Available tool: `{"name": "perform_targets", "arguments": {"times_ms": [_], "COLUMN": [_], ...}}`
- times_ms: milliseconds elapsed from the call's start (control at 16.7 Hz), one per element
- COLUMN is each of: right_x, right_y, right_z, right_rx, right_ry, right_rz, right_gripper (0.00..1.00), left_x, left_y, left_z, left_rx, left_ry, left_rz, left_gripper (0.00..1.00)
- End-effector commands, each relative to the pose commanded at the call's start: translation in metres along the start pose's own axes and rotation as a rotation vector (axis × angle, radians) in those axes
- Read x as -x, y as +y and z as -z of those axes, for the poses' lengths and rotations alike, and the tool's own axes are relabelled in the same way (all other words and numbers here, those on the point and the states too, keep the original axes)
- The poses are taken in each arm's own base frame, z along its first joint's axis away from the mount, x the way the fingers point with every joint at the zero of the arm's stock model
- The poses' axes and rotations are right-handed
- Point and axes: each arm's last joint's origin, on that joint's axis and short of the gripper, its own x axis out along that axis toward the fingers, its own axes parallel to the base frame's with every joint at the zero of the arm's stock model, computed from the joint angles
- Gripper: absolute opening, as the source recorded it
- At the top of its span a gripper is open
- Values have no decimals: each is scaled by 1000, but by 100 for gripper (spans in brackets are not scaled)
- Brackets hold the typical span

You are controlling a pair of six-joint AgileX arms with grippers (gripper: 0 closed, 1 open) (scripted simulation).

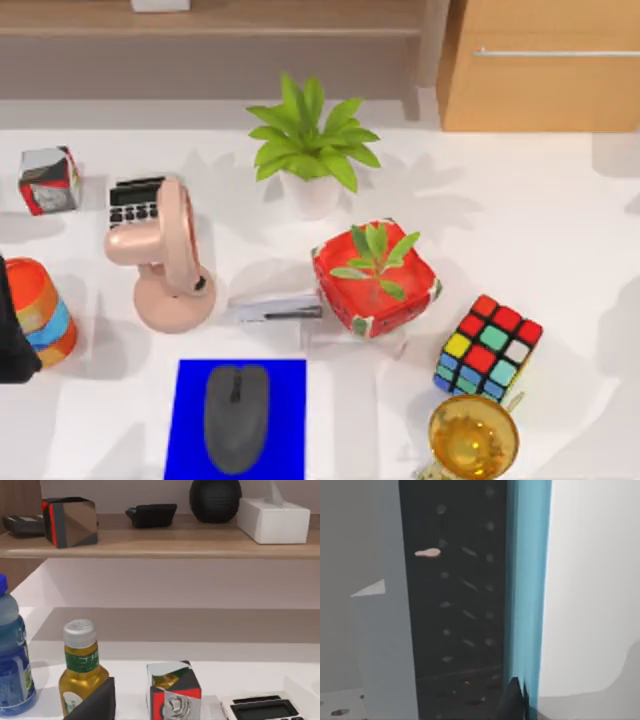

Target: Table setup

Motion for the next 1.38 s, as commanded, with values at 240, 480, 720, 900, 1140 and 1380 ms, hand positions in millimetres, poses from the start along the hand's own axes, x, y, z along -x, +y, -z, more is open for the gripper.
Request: {"name": "perform_targets", "arguments": {"times_ms": [240, 480, 720, 900, 1140, 1380], "right_x": [0, 0, 0, 1, 21, 46], "right_y": [0, 0, 0, 0, 1, -10], "right_z": [0, 0, 0, 0, 3, -1], "right_rx": [0, 0, 0, 0, 11, 5], "right_ry": [0, 0, 0, -1, 9, -2], "right_rz": [0, 0, 0, -1, -11, -8], "right_gripper": [90, 100, 100, 100, 100, 100], "left_x": [0, 0, 0, 0, 0, 0], "left_y": [0, 0, 0, 0, 0, 0], "left_z": [0, 0, 0, 0, 0, 0], "left_rx": [0, 0, 0, 0, 0, 0], "left_ry": [0, 0, 0, 0, 0, 0], "left_rz": [0, 0, 0, 0, 0, 0], "left_gripper": [100, 100, 100, 100, 100, 100]}}
